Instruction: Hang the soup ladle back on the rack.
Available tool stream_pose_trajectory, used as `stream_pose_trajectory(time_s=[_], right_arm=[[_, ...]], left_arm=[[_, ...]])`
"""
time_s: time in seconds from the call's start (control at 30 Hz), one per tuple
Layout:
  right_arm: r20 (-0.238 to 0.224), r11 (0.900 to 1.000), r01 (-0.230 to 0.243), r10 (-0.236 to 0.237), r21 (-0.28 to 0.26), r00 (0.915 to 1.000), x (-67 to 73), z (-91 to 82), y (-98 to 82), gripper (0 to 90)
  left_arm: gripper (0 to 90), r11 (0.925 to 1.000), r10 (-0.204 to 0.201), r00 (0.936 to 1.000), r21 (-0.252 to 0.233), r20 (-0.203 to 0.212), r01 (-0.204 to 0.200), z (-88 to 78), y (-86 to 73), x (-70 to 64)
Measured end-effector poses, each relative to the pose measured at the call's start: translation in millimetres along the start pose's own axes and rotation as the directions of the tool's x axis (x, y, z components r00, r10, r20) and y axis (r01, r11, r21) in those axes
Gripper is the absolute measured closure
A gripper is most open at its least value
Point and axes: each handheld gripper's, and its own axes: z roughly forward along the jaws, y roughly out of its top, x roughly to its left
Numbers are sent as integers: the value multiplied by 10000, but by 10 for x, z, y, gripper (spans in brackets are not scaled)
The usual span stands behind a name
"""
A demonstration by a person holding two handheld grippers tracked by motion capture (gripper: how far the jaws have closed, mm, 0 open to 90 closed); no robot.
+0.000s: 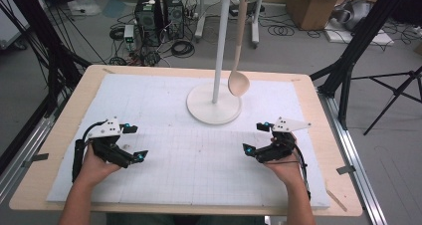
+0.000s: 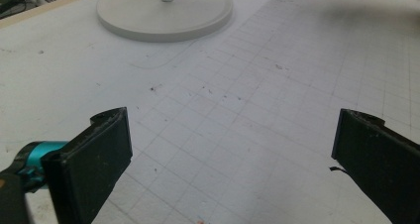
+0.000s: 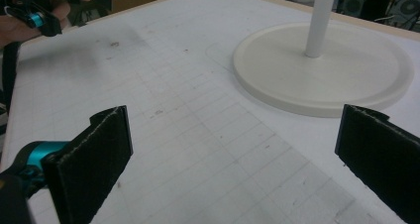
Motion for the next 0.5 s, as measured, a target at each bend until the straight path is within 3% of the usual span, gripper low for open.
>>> stream_pose_trajectory(time_s=[0.03, 0.13, 0.5], right_arm=[[0, 10000, 0, 0, 0, 10000, 0, 0, 0, 1], [654, 9998, -86, 75, 170, 9978, -62, 30, -94, 1], [974, 9989, -310, 273, 361, 9949, -87, 110, -132, 1]], left_arm=[[25, 10000, 0, 10000, 0, 0, 0, 0, 0, 0], [25, 9999, -110, 9999, -12, -108, 110, 6, -15, 36], [25, 9998, -158, 9998, 142, -114, 159, 32, -38, 46]])
